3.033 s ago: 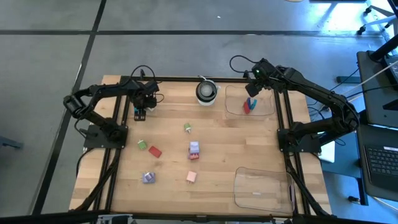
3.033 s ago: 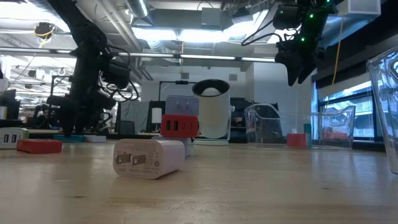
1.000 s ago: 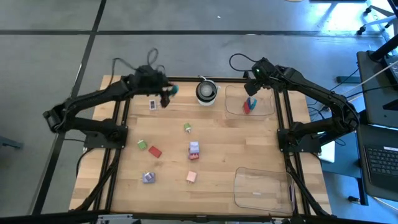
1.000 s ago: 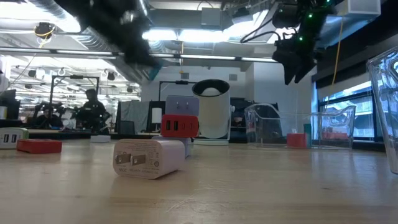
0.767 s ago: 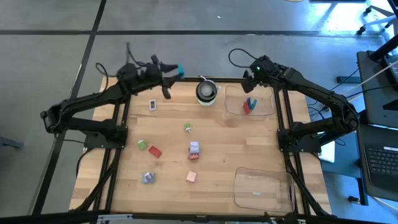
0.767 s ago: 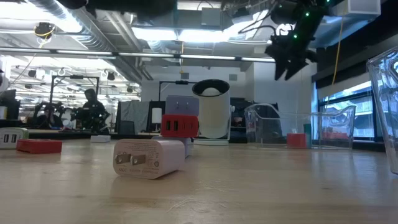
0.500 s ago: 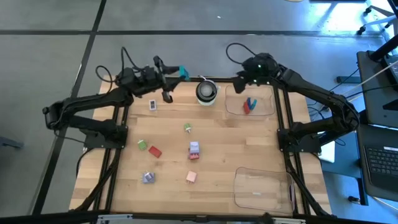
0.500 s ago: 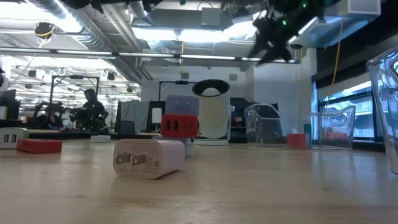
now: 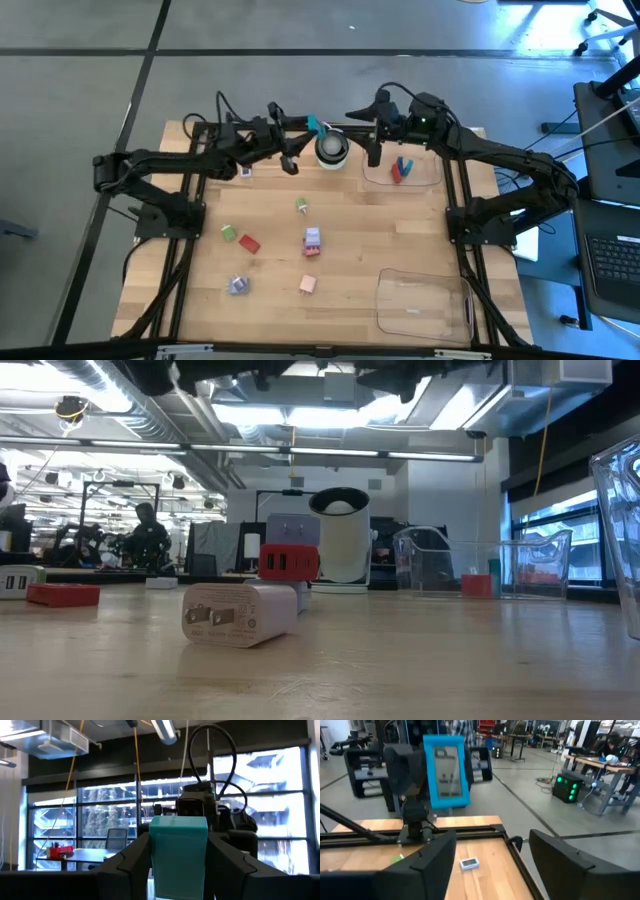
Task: Pick & Place Office items
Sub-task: Put the light blue digital timer into the top transparent bin
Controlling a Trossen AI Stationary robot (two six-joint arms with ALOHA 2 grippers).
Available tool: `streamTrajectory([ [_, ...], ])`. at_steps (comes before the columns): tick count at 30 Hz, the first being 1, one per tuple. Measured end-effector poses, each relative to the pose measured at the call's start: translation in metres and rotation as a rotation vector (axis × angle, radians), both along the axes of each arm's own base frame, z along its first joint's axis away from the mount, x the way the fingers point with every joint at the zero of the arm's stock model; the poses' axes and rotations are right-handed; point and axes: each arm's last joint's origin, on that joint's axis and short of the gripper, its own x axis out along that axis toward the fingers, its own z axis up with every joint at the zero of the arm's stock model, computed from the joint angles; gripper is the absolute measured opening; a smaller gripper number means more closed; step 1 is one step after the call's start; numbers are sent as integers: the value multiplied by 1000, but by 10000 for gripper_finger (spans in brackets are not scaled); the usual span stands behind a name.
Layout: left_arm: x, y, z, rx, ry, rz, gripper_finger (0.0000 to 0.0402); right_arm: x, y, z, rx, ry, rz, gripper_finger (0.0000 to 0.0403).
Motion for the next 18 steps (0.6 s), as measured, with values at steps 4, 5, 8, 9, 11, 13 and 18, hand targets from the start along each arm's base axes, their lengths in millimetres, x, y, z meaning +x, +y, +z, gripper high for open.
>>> streamTrajectory([
  [4, 14, -1, -4, -19, -17, 18, 155, 2, 4, 0, 4, -1, 51, 294],
  [5, 17, -1, -6, -20, -10, 26, 155, 2, 6, 0, 5, -3, 69, 301],
  [8, 26, -1, -12, -40, 7, 41, 159, 4, 10, 0, 5, -10, 105, 318],
  [9, 29, -1, -13, -44, 10, 43, 160, 4, 12, 0, 5, -10, 111, 322],
  [11, 34, -1, -13, -40, 13, 48, 160, 5, 13, 0, 5, -9, 117, 327],
  [13, 39, -1, -13, -37, 16, 46, 158, 6, 15, 0, 5, -9, 124, 329],
  [18, 49, -2, -12, -31, 14, 9, 157, 7, 16, -1, 6, -6, 127, 329],
])
